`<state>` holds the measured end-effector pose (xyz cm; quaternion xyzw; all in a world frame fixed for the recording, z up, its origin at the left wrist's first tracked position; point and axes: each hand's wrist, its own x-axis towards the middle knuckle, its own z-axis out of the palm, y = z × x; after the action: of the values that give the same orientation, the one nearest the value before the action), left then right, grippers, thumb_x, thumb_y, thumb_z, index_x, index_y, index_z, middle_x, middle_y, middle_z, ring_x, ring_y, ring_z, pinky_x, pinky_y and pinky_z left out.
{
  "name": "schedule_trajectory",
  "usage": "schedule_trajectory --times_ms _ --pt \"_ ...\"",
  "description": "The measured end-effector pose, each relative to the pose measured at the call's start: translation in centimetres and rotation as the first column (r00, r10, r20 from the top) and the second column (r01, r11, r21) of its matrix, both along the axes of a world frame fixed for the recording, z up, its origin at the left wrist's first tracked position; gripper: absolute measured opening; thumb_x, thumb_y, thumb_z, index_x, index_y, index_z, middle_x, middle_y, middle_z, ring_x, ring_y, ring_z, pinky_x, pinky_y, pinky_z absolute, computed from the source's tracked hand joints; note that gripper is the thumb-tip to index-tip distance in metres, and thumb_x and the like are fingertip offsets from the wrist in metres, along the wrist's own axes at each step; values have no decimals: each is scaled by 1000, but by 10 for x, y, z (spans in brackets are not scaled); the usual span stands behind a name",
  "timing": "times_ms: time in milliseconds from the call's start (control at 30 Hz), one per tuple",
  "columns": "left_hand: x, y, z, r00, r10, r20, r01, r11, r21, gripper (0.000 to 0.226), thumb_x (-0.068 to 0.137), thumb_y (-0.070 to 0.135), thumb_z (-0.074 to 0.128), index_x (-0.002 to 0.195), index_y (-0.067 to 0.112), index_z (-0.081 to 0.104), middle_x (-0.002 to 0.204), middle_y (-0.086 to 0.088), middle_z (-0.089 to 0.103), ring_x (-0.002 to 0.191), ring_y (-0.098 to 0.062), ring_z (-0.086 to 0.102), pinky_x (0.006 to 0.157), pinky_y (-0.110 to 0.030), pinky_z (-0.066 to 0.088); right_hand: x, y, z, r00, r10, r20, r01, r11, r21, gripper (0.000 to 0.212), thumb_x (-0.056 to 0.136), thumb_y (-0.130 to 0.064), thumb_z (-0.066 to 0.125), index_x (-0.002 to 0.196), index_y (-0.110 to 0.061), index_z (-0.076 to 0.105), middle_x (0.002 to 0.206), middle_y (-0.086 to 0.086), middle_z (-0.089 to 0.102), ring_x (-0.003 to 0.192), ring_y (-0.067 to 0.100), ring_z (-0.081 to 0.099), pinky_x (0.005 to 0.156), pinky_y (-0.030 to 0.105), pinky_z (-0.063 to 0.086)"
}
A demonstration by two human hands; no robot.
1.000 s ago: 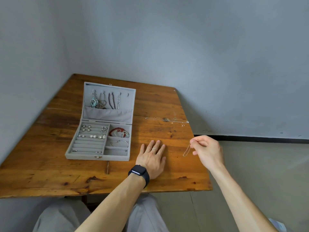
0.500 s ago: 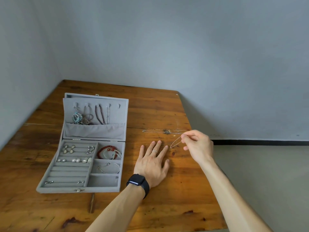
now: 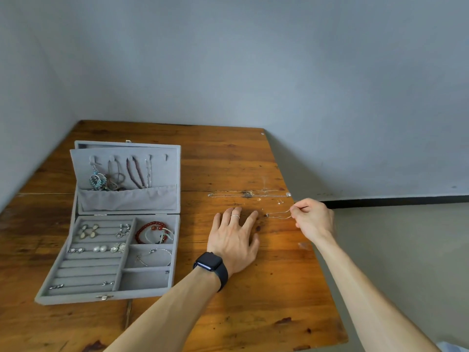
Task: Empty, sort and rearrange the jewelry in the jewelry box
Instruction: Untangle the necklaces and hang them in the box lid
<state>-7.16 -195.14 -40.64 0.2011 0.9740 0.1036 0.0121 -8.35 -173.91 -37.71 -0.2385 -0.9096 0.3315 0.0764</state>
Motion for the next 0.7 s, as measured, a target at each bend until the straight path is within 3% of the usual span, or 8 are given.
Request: schedule_trajectory --times_ms 67,233,467,633,700 --pt "-7 11 2 1000 -28 11 28 999 15 60 99 54 24 156 42 9 162 -10 22 151 -29 13 122 -53 10 0 3 -2 1000 -3 -1 3 1000 26 10 90 -42 63 85 -36 70 83 -19 73 71 9 70 47 19 46" --pt "-17 24 -3 999 -39 4 39 999 3 57 99 60 18 155 46 16 164 -5 19 152 -26 9 122 -53 6 -3 14 -11 1000 12 -14 -11 997 80 11 93 -40 65 92 -32 72 87 -14 74 84 14 70 69 29 56" --pt "-19 28 -7 1000 -28 -13 28 999 -29 63 96 62 13 156 44 12 165 -3 17 152 -26 9 121 -54 6 -6 15 -23 997 4 -75 8 987 159 9 94 -37 65 94 -31 72 93 -14 73 86 12 64 62 22 45" --pt "-23 28 -8 999 -49 -3 49 998 -37 64 95 64 12 156 46 7 166 -2 14 151 -27 9 121 -54 6 -8 16 -32 991 -16 -130 29 994 105 11 94 -32 67 98 -27 76 100 -8 74 97 15 66 73 21 45" --pt "-23 27 -9 999 -44 -12 44 999 -28 64 95 64 11 156 46 7 166 -2 14 151 -27 8 121 -53 5 -7 17 -34 989 -20 -149 27 998 50 13 94 -32 67 101 -27 76 103 -8 74 99 13 66 68 15 43"
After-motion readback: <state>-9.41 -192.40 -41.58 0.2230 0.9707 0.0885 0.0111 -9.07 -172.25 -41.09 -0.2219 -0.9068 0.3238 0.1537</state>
